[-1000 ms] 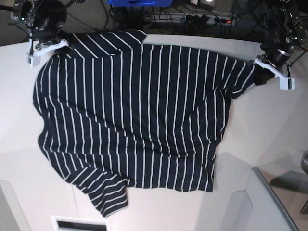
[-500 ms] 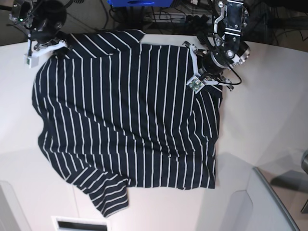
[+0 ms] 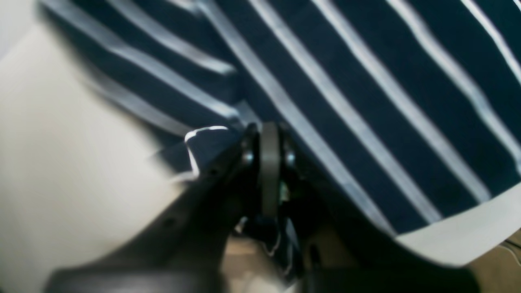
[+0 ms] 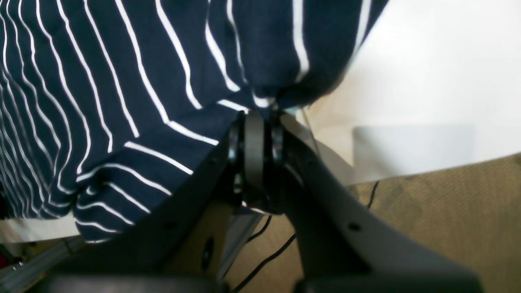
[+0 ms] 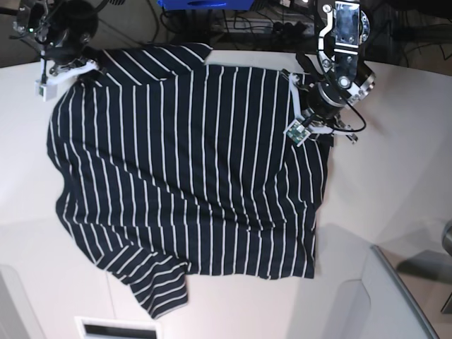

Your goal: Layout the t-shirt on the table in an organized manner, then fold the t-shirt properly

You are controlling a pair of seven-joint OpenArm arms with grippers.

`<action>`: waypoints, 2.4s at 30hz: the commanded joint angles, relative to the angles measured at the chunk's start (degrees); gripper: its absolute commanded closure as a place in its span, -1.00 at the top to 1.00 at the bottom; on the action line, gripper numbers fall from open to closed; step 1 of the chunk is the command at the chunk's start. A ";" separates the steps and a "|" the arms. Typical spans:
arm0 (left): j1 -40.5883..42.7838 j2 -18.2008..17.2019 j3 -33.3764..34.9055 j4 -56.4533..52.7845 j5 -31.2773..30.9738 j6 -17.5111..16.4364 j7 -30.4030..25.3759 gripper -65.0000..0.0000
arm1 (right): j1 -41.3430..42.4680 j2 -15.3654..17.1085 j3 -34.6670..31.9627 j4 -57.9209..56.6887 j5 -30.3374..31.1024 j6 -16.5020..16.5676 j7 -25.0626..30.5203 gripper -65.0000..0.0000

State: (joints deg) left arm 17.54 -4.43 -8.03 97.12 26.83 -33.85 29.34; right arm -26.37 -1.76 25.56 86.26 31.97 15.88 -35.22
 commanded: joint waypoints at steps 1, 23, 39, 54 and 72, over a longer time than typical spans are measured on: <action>0.17 -0.19 -0.80 2.53 -0.24 0.39 -0.29 -0.57 | -0.14 0.40 0.15 0.82 0.69 0.34 0.72 -1.00; 17.32 -3.27 -36.85 -2.40 -86.30 -1.45 1.82 0.08 | -0.05 1.45 -0.02 0.82 0.61 0.34 0.63 -1.00; 11.95 -9.07 -42.39 -26.84 -77.33 -6.15 1.82 0.08 | -0.31 1.54 -0.02 0.82 0.61 0.34 0.63 -1.00; 1.84 -15.49 -34.47 -30.53 -64.94 -6.15 1.82 0.08 | -0.31 1.54 -0.02 0.82 0.61 0.34 0.63 -1.00; -6.33 -16.72 -24.45 -37.56 -64.68 -6.15 1.82 0.08 | -0.05 1.54 -0.02 0.82 0.61 0.34 0.63 -1.00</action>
State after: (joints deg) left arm 11.40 -19.90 -31.99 58.98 -37.01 -39.46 32.18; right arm -26.39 -0.62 25.39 86.24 31.97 15.88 -35.16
